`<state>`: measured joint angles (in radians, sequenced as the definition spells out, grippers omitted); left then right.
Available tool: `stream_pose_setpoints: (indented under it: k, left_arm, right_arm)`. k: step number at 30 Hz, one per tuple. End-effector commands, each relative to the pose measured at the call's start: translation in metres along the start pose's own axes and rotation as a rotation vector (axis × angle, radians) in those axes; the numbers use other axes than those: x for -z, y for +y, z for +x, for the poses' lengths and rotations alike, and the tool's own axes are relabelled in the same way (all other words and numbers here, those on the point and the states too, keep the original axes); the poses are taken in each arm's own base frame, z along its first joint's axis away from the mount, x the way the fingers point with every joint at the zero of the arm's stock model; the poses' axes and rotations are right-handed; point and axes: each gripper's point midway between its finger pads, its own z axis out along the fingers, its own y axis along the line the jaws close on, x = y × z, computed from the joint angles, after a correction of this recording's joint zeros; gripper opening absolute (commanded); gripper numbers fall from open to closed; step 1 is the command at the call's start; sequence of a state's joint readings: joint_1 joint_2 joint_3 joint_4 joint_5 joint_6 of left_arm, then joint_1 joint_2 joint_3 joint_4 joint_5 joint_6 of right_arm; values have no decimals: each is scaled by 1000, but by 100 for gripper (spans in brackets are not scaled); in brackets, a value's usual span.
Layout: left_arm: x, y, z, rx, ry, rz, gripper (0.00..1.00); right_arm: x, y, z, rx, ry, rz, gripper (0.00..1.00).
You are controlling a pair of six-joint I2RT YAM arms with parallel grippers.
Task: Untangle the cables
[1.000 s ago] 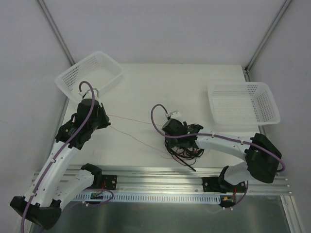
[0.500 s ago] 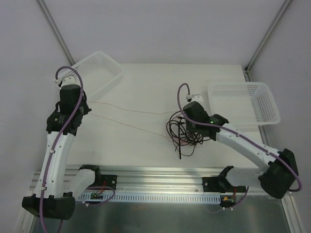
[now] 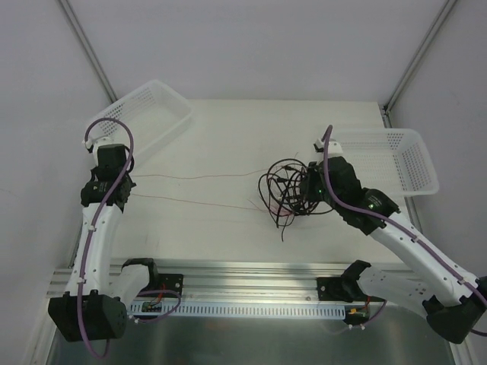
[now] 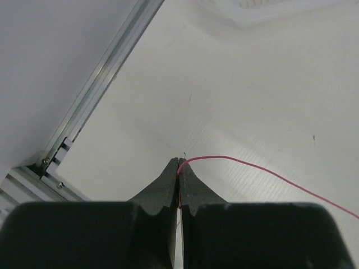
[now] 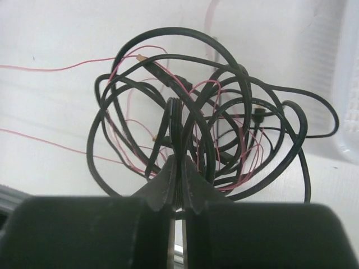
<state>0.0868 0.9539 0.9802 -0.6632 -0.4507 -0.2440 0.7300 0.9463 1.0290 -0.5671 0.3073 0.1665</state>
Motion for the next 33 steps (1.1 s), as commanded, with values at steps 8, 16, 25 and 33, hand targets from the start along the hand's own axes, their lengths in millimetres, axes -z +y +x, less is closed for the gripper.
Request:
stream_pose_setpoints:
  k: [8, 16, 25, 33]
  left_arm:
    - [-16, -66, 30, -5, 88, 338, 0]
    - [18, -122, 59, -16, 175, 732, 55]
    - [95, -167, 88, -54, 237, 1033, 97]
    - [139, -213, 118, -82, 333, 1084, 97]
  right_arm:
    - [-44, 61, 69, -3, 204, -195, 6]
    - [-39, 90, 72, 106, 247, -199, 61]
    - [-11, -3, 53, 89, 161, 128, 64]
    - [-10, -34, 81, -165, 109, 197, 64]
